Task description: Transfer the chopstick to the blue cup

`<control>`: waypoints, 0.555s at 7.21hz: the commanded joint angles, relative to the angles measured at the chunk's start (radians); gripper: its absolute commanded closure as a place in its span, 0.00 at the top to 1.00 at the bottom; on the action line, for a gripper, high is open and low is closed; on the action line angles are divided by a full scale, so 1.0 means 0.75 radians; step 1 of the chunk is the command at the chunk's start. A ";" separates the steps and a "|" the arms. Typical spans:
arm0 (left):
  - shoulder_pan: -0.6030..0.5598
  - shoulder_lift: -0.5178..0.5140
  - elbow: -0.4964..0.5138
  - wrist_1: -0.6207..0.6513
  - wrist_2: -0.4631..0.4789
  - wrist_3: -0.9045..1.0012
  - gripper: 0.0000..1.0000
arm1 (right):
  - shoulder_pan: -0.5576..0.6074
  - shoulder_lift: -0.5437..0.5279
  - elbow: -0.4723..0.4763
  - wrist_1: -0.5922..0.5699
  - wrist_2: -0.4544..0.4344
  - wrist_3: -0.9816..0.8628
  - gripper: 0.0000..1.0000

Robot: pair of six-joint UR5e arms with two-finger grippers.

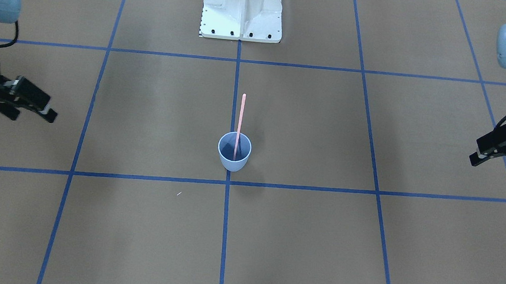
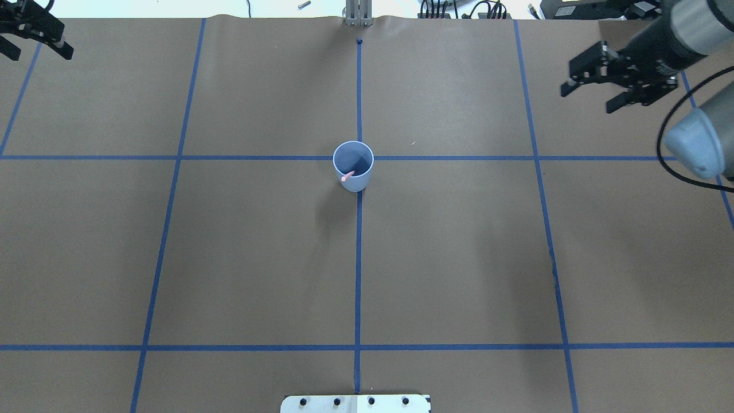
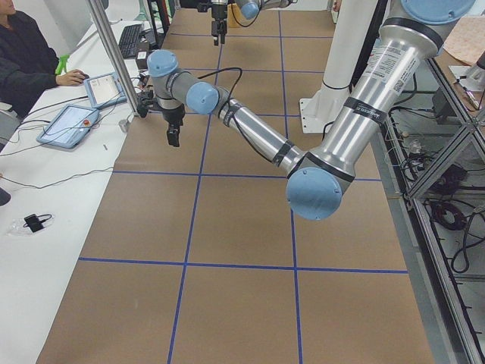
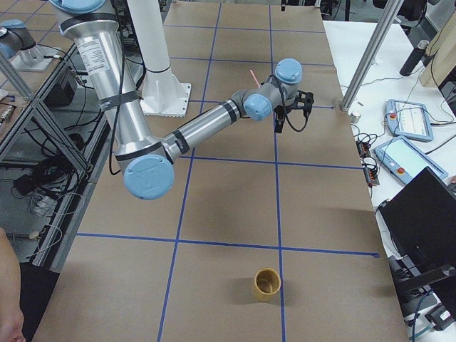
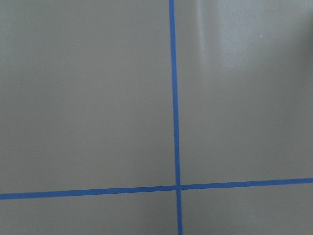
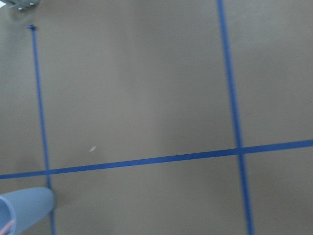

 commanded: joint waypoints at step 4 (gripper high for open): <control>-0.255 0.321 0.067 -0.013 0.062 0.638 0.98 | 0.507 -0.193 -0.274 -0.353 -0.024 -1.178 1.00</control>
